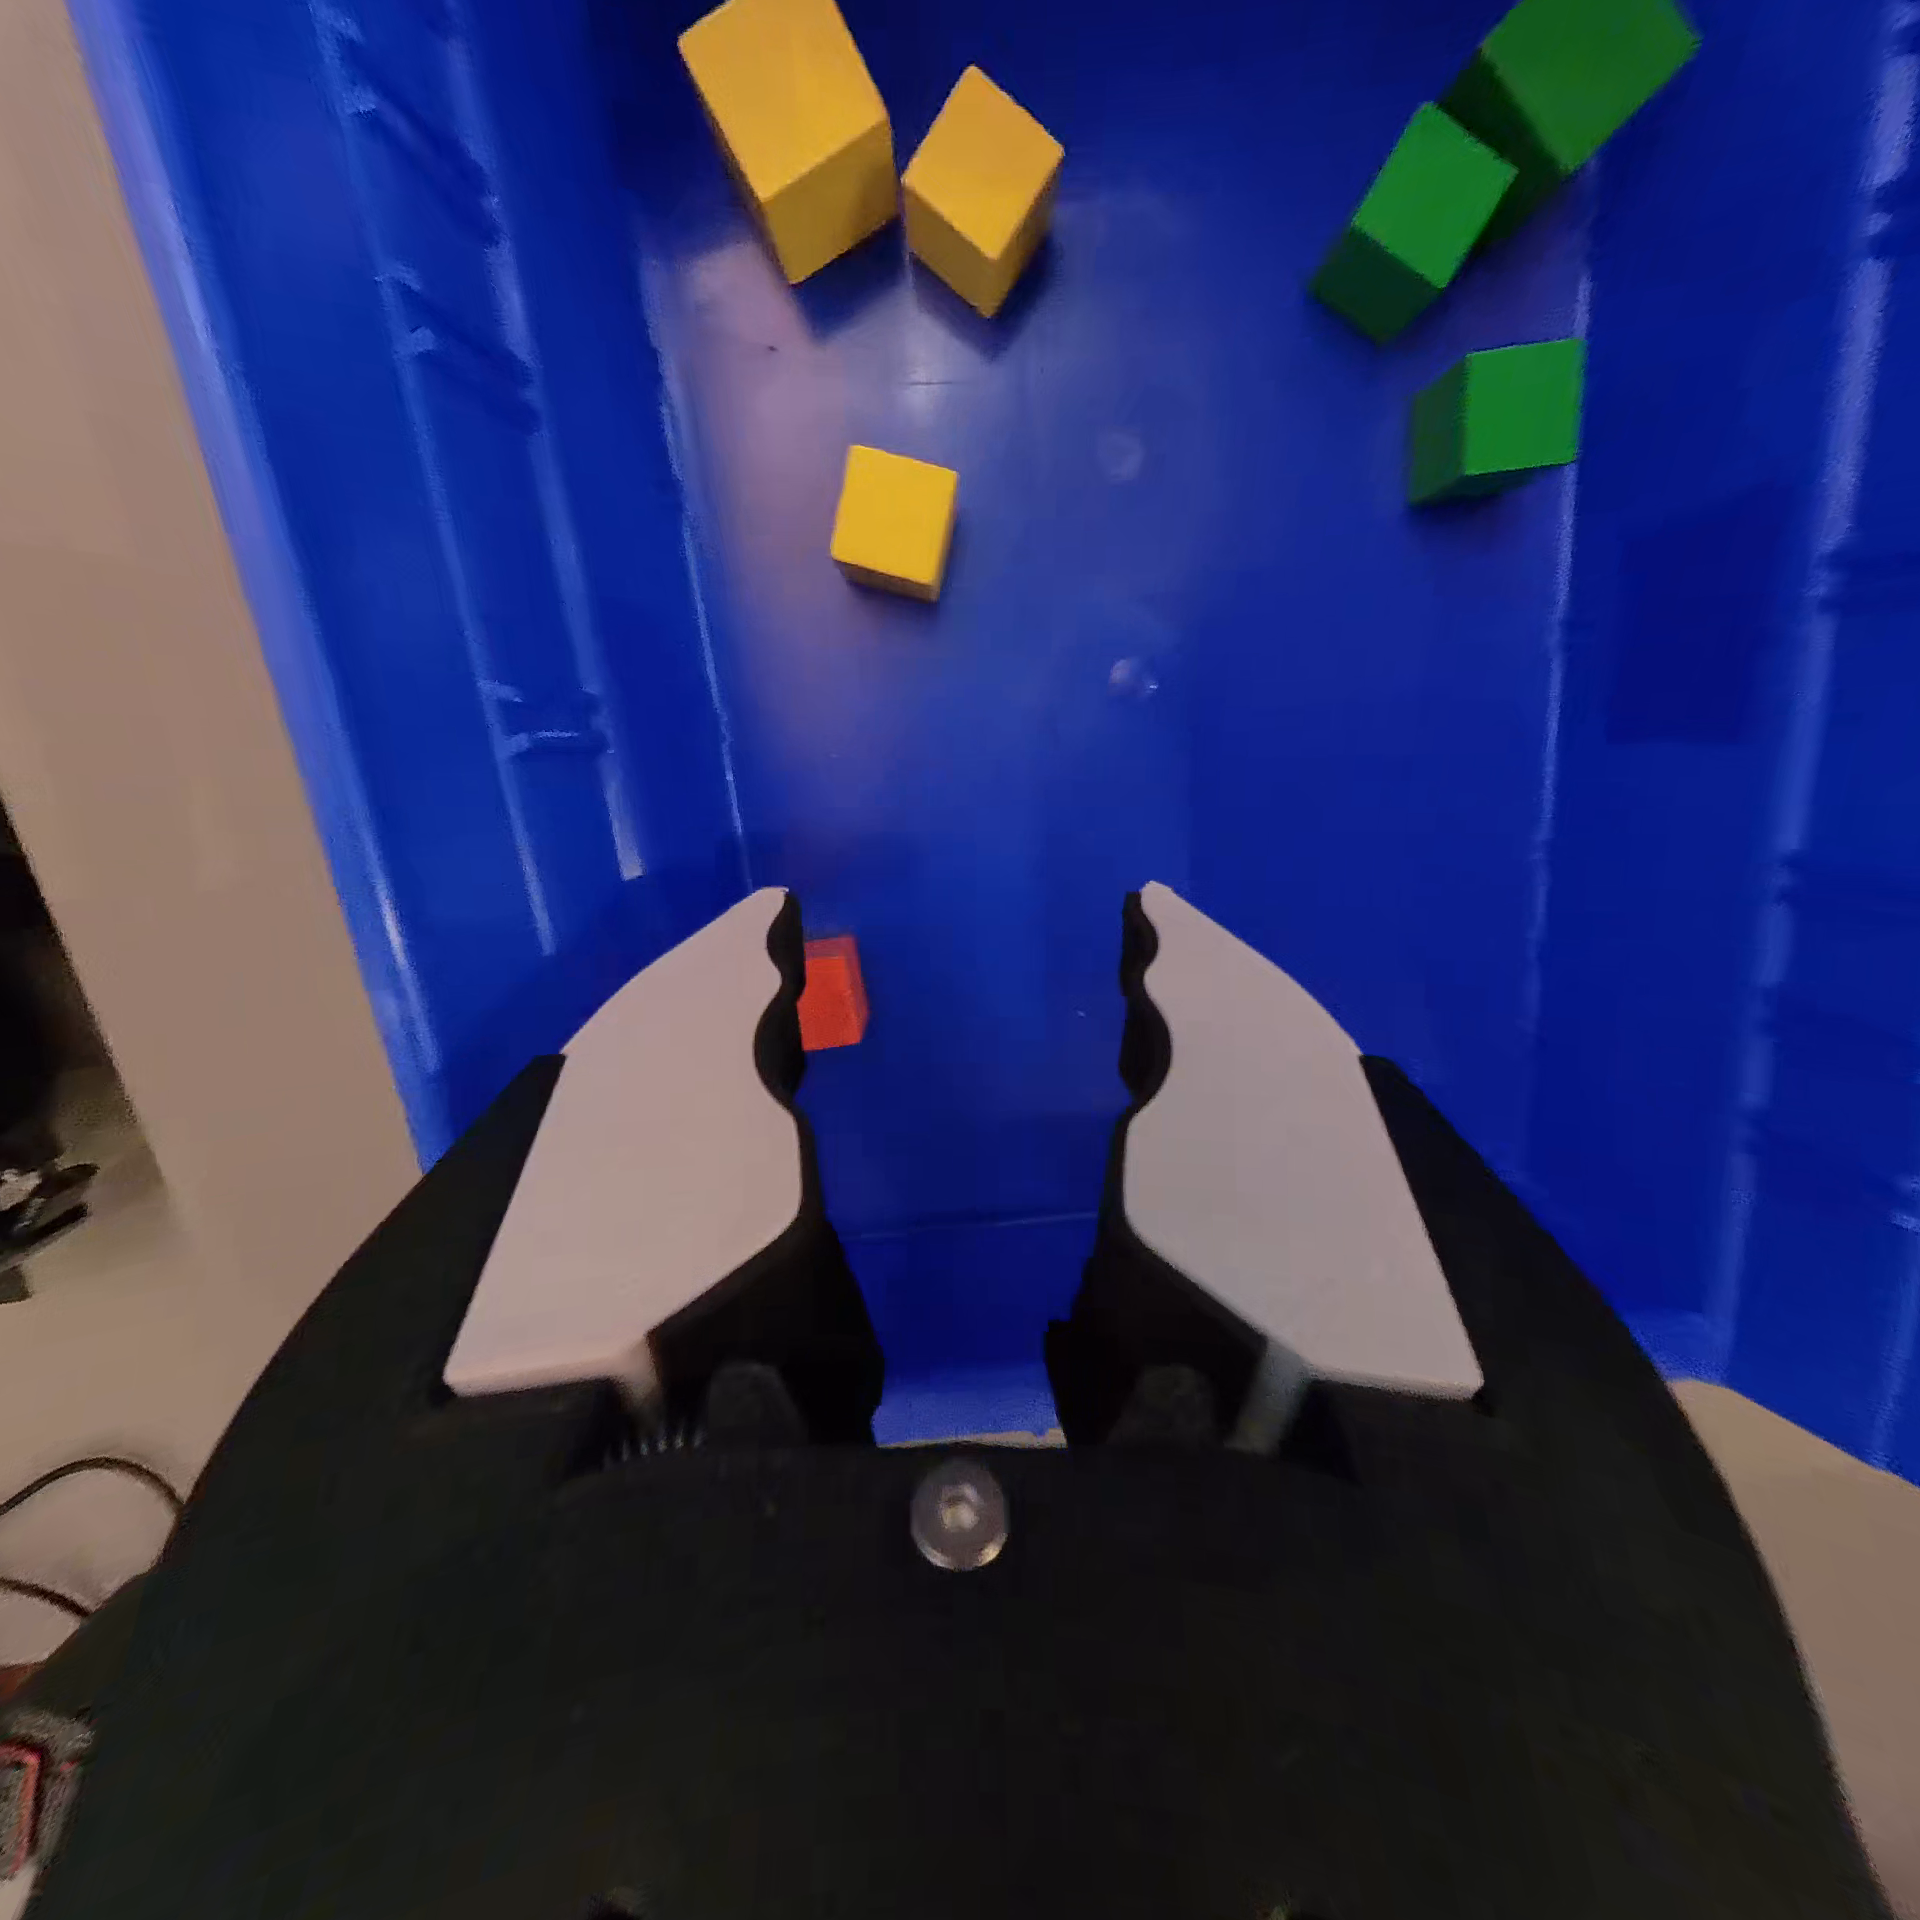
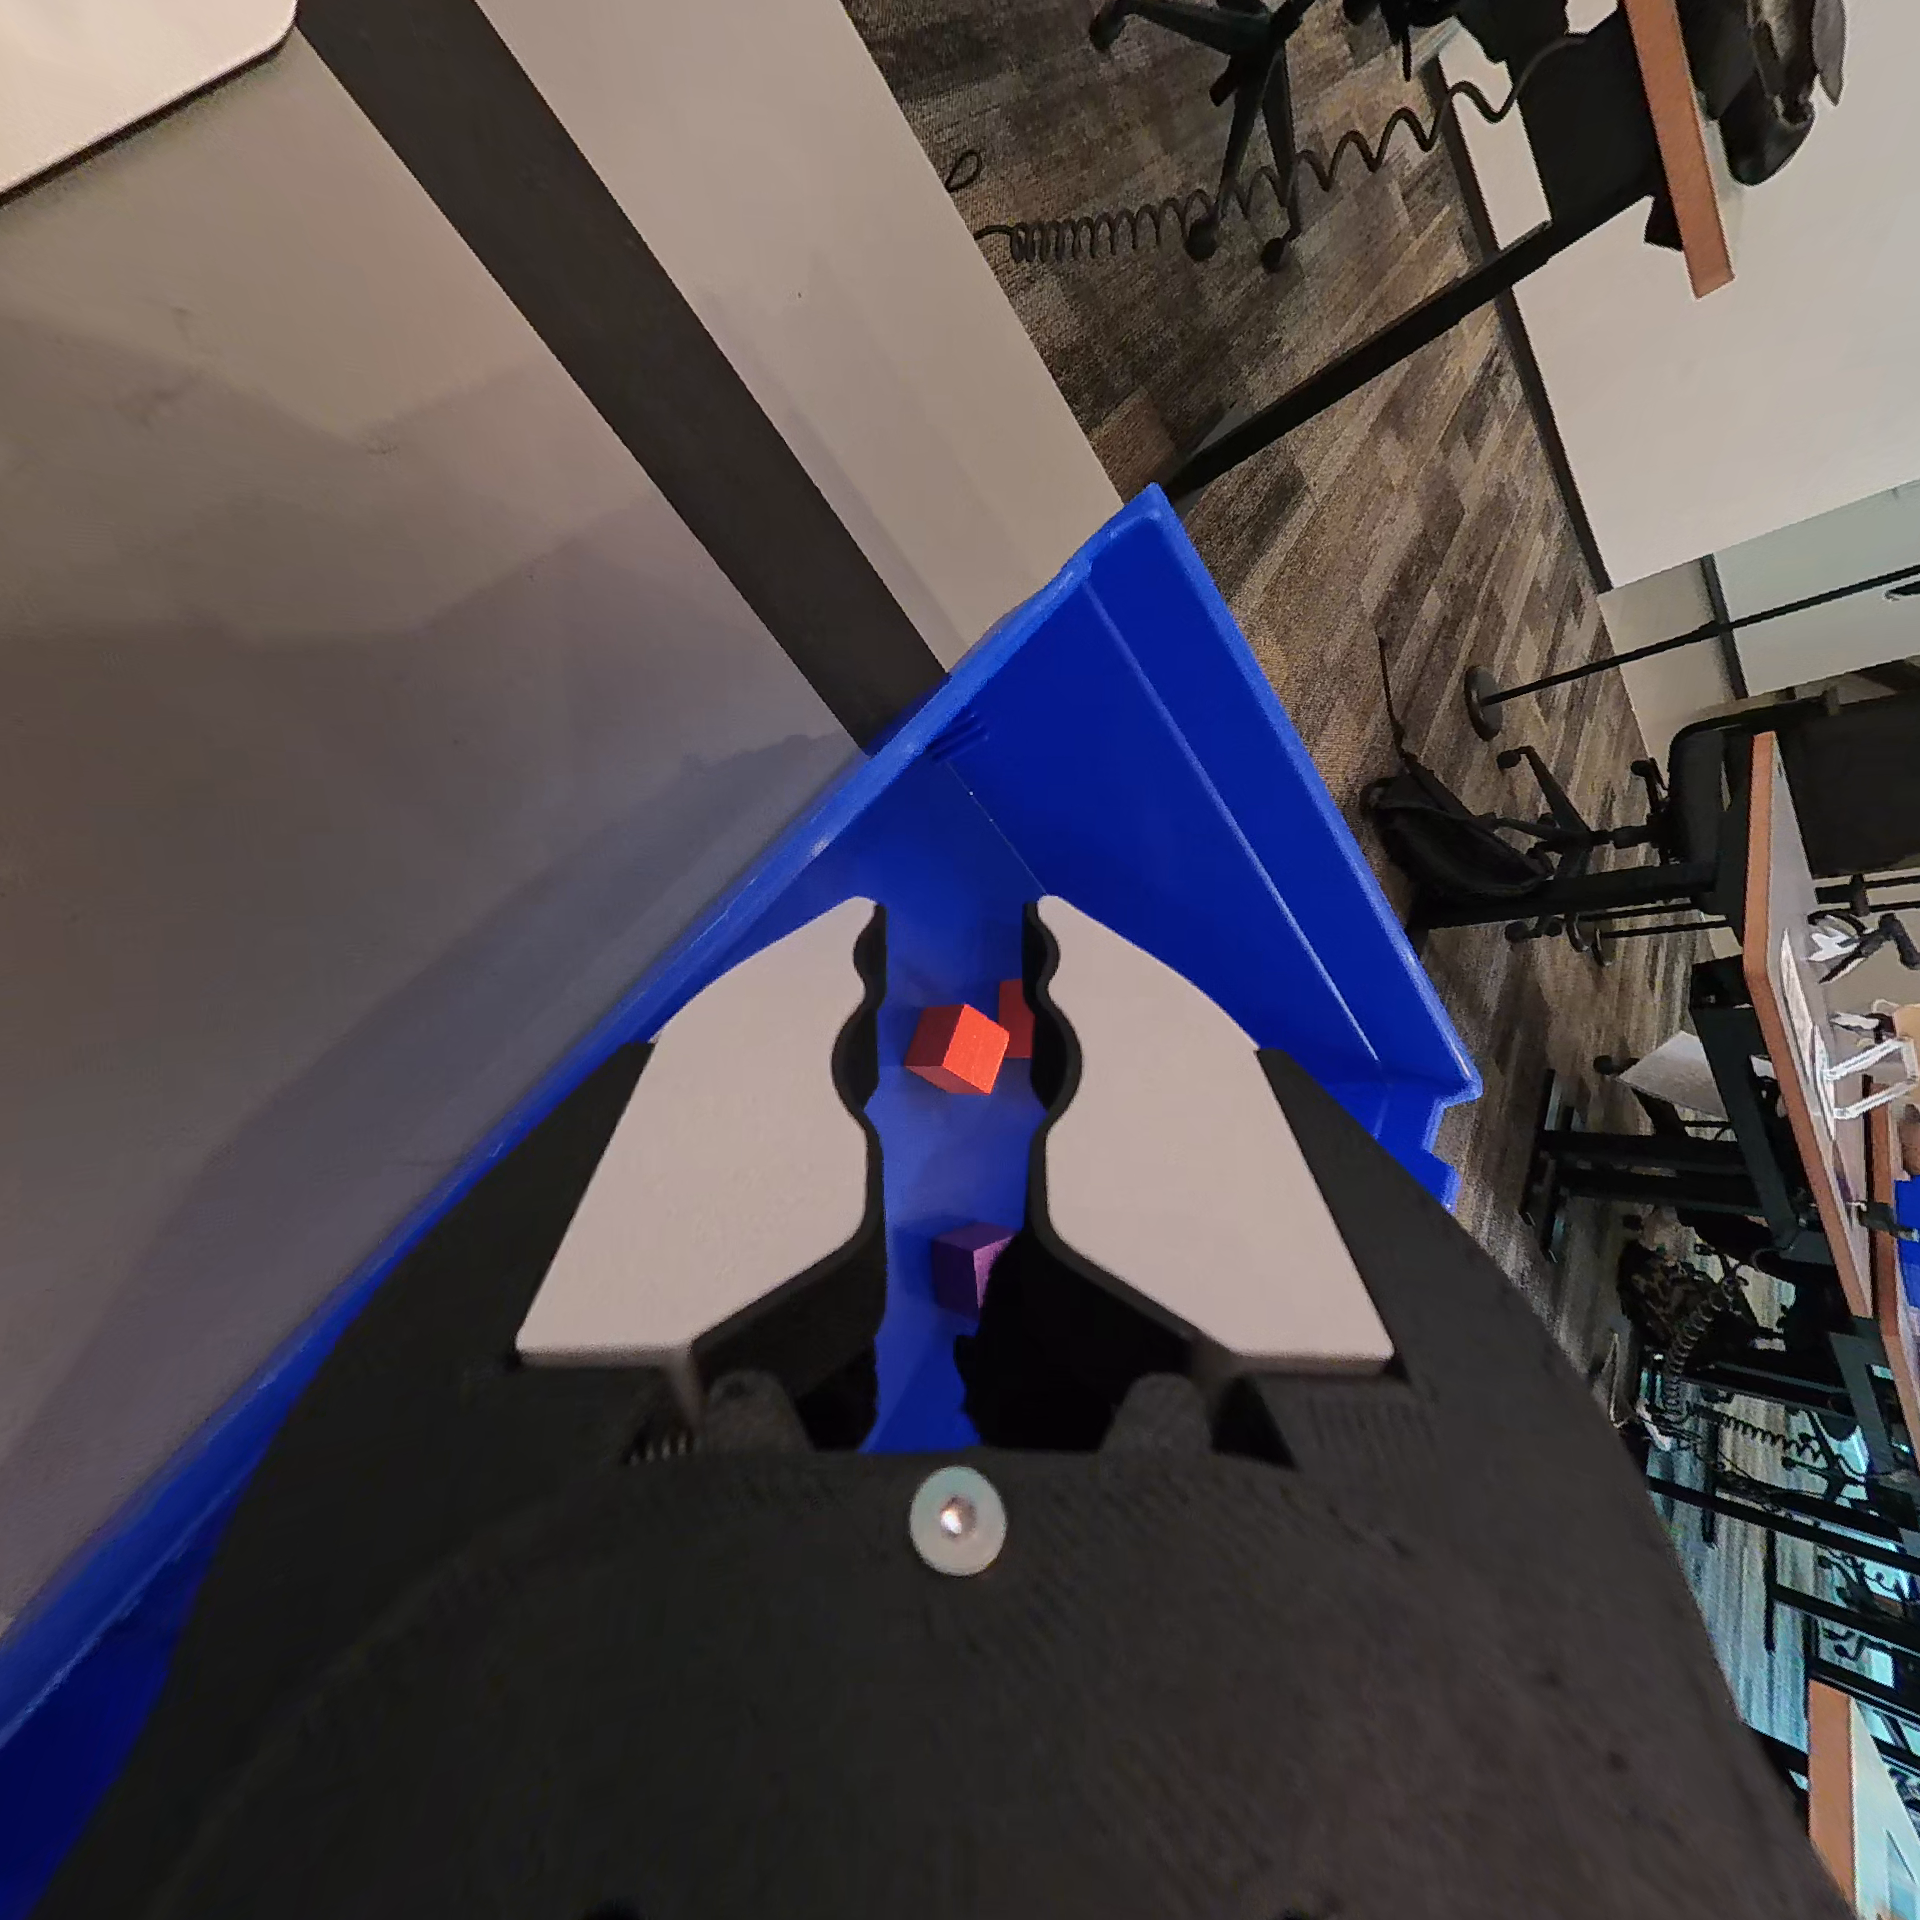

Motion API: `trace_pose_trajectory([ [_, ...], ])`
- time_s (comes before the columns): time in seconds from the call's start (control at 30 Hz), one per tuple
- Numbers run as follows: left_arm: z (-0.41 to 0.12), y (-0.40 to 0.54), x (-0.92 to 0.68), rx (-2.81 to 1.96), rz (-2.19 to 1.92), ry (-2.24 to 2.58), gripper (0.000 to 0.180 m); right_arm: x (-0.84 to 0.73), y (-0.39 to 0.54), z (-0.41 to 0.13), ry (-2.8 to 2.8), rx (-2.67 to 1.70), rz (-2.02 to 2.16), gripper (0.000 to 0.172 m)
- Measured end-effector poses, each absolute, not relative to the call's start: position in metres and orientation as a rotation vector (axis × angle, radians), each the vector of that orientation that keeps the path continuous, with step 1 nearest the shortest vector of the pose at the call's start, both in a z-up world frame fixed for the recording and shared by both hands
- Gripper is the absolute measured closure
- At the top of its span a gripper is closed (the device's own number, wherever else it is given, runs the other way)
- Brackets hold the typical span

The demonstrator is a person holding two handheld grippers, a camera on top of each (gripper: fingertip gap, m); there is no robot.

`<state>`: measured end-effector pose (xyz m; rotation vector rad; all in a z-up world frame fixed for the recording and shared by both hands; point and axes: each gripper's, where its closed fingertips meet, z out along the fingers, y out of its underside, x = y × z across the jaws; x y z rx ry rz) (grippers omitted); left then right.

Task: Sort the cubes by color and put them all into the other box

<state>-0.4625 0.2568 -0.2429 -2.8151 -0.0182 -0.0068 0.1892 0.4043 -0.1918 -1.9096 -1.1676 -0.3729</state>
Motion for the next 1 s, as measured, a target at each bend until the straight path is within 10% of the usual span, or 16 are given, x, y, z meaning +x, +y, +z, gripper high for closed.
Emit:
trace_pose_trajectory([
  [1.0,-0.250,0.259,-0.498,-2.816,0.420,0.111,0.131,0.189,0.403,-0.194,-1.193,-1.904,-0.391,0.148],
])
